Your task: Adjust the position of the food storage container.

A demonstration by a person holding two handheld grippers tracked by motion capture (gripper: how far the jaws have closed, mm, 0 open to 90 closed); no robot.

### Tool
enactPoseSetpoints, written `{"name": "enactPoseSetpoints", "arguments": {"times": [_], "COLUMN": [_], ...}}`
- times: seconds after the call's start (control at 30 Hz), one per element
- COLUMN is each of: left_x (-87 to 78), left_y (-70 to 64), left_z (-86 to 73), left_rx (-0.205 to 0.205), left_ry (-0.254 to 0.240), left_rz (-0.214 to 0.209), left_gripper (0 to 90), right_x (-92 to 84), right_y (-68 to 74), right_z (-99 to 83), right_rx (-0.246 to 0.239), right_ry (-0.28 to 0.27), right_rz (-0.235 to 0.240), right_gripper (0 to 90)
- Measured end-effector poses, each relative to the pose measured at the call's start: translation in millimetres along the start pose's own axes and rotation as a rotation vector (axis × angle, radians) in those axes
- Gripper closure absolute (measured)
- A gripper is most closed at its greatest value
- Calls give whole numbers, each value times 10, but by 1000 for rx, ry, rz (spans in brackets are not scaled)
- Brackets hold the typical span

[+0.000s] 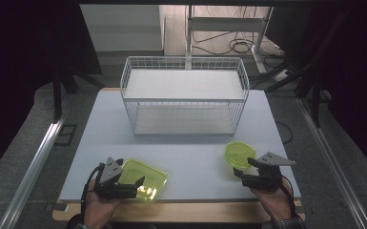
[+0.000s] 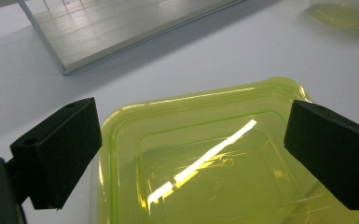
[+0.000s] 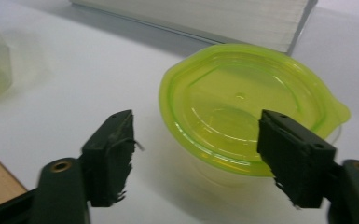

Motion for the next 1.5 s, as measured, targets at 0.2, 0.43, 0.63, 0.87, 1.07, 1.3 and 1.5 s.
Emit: {"name": "enactPoseSetpoints", "arguments": {"times": [0.2,0.43,0.63,0.87,1.07,1.3,1.5], "left_x": [-24,-30,13,10,26,21,16], "left_y": [43,-32,-112,-58,-29,0,15], "left_z": [-6,40,24,27,1,-14,-18], "left_rx": [-14,-13,21,7,9,12,18], "left_ry": [-1,-10,17,-1,4,9,11], "left_rz": [12,-21,-33,-19,-6,3,9], "left_gripper": [58,119,136,122,110,106,104], "right_x": [5,20,58,272,555,787,766], "right_y": [93,140,208,271,297,223,175], "right_z": [52,32,61,179,268,230,208], "right_rx": [-24,-37,-59,-100,-130,-126,-133], "right_ry": [23,56,66,95,116,166,177], "right_rz": [41,64,88,111,104,88,75], "right_gripper": [486,644,773,891,891,891,891]}}
Point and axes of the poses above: each handheld gripper's, and its own axes: x roughly forward along the jaws, z roughly out of its top, y roughly to its left, the point moved 10 cm from there along x, roughly forward along the jaws, and after that the axes turned 11 degrees about -y, right-handed, at the moved point
